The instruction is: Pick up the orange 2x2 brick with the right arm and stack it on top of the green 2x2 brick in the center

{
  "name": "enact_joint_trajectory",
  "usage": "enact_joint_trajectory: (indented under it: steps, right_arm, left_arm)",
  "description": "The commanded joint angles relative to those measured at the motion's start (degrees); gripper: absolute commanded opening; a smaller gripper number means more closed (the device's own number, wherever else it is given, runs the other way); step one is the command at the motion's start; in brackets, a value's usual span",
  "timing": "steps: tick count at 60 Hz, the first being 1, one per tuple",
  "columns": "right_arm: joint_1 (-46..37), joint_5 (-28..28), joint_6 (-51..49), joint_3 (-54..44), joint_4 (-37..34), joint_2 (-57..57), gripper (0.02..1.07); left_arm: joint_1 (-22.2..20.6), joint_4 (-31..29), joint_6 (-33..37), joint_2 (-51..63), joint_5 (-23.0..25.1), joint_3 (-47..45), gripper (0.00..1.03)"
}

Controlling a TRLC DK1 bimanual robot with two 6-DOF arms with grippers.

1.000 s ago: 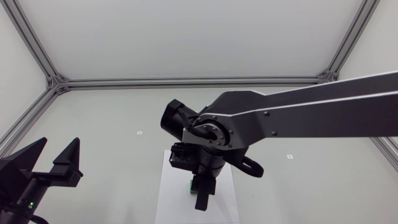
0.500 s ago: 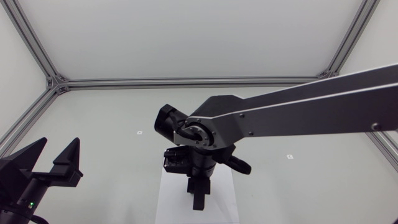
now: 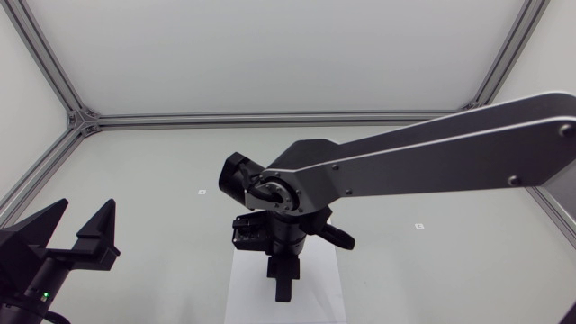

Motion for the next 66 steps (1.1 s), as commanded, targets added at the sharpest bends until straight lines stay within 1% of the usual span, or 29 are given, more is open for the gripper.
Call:
enact_joint_trajectory:
  steps: [1, 35, 66]
  right_arm:
    - [0.71, 0.02, -1.39, 0.86, -0.65, 1.66, 0.13]
    - [1.77, 0.28, -0.86, 0.95, -0.74, 2.98, 0.12]
    - [0.27, 0.28, -0.77, -0.19, -0.65, 1.84, 0.12]
  left_arm:
    - [0.16, -0.84, 0.73, -0.45, 0.25, -2.35, 0.99]
    - [0.16, -0.76, 0.73, -0.45, 0.25, -2.35, 0.99]
    - [0.16, -0.84, 0.73, -0.45, 0.25, -2.35, 0.99]
